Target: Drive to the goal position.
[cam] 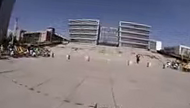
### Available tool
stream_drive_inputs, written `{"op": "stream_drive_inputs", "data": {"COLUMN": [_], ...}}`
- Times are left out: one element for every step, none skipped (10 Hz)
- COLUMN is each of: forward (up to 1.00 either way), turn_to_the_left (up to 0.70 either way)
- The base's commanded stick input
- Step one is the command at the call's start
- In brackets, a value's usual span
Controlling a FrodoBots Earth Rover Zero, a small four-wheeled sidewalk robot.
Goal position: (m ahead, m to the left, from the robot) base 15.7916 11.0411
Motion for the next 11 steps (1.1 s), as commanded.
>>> {"op": "stream_drive_inputs", "data": {"forward": [0.7,0.7,0.7,0.7,0.7,0.7,0.7,0.7,0.7,0.7,0.7], "turn_to_the_left": [-0.01,-0.01,-0.01,-0.01,-0.01,-0.01,-0.01,-0.01,-0.01,-0.01,-0.01]}}
